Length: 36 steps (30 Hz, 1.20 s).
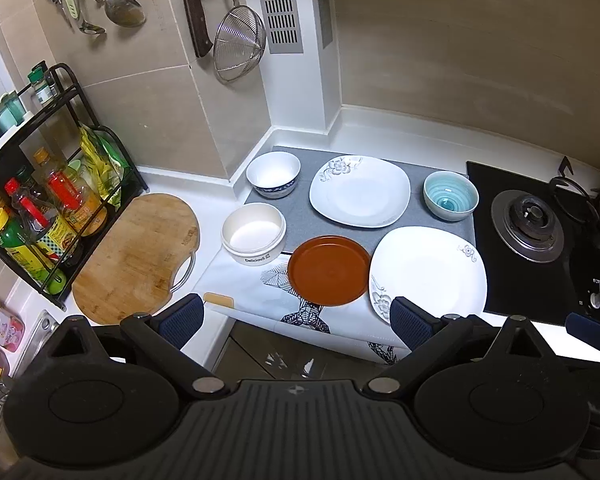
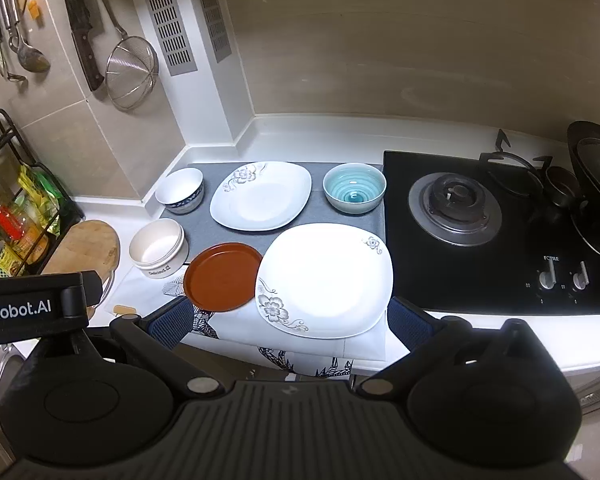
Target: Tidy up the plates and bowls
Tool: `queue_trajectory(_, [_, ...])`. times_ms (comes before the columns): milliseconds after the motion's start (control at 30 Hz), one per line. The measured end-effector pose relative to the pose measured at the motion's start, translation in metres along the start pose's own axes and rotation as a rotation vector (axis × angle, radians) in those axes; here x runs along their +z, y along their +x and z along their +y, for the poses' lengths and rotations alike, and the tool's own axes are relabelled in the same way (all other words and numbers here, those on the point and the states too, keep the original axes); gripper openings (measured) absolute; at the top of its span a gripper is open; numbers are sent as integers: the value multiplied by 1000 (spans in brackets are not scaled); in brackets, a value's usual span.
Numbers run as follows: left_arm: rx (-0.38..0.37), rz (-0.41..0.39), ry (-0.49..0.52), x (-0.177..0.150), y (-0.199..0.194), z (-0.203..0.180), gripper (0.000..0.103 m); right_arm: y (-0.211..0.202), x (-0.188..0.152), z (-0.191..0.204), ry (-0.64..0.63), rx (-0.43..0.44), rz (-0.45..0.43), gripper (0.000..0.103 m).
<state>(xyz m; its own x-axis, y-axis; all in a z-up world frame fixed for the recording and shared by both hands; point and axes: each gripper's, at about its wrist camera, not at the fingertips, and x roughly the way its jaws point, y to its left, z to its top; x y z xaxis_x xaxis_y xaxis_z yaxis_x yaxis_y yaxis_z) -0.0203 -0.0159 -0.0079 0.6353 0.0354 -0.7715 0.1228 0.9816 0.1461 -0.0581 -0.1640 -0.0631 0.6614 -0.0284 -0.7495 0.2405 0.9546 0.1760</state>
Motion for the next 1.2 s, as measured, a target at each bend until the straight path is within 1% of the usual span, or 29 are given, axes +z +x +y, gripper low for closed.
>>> queue_trajectory(567, [6,-12,28,0,0,-18,100,2,2,-16,22,3,2,103])
queue_trajectory(900, [-16,-6,36,7,9,-25,100,10,11,-25,24,-14,5,103])
queue_trajectory(1100, [-53,31,19,19,33,-20,100,29,20,-22,9,-27,19,103])
queue_trajectory(1167, [-94,49,14,23,49,-15,101,39,24,-21,-4,-27,19,103])
queue_trajectory(1200, [-124,59,8,25,59,-10,103,46,25,-21,-11,-11,13,103])
